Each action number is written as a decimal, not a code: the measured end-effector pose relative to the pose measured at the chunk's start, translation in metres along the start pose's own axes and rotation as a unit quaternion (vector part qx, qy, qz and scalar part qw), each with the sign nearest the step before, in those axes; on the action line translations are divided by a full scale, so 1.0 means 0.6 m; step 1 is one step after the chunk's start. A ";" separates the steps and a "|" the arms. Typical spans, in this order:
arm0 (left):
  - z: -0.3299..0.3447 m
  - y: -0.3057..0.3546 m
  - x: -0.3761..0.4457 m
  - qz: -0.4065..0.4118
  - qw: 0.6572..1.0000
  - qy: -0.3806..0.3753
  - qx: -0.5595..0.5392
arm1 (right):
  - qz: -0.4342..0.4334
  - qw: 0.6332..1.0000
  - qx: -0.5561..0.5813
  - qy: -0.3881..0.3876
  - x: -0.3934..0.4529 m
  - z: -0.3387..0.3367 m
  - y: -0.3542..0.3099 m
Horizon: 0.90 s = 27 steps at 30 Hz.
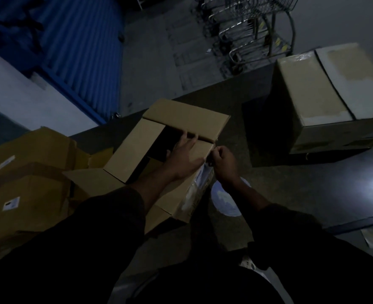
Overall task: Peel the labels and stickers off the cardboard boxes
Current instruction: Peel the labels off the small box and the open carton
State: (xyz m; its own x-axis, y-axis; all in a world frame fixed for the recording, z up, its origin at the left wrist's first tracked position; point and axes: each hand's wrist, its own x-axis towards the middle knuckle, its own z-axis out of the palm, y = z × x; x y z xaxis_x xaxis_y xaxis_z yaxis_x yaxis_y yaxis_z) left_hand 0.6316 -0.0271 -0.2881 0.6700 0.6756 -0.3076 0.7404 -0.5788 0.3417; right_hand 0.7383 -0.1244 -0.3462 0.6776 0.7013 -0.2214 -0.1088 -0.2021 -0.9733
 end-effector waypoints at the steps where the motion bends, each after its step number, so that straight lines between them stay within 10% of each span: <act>1: 0.003 0.001 -0.003 0.001 1.000 -0.008 -0.001 | -0.023 1.000 -0.015 0.004 -0.003 0.001 0.006; 9: 0.017 0.003 -0.016 0.019 0.998 -0.005 -0.053 | -0.105 0.992 -0.065 0.028 -0.019 0.005 0.021; 17: 0.016 -0.002 -0.014 0.007 0.998 -0.007 -0.055 | 0.067 0.986 0.148 0.028 -0.018 -0.012 0.023; 27: 0.017 -0.008 -0.012 0.016 0.998 -0.016 -0.059 | 0.054 0.983 0.175 0.030 -0.004 -0.012 -0.002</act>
State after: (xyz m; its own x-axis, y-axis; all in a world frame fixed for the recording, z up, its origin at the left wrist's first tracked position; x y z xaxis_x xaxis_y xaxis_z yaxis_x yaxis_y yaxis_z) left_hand 0.6236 -0.0340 -0.2963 0.6963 0.6415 -0.3220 0.7081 -0.5406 0.4542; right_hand 0.7420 -0.1309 -0.3437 0.6881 0.6455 -0.3314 -0.4193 -0.0190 -0.9077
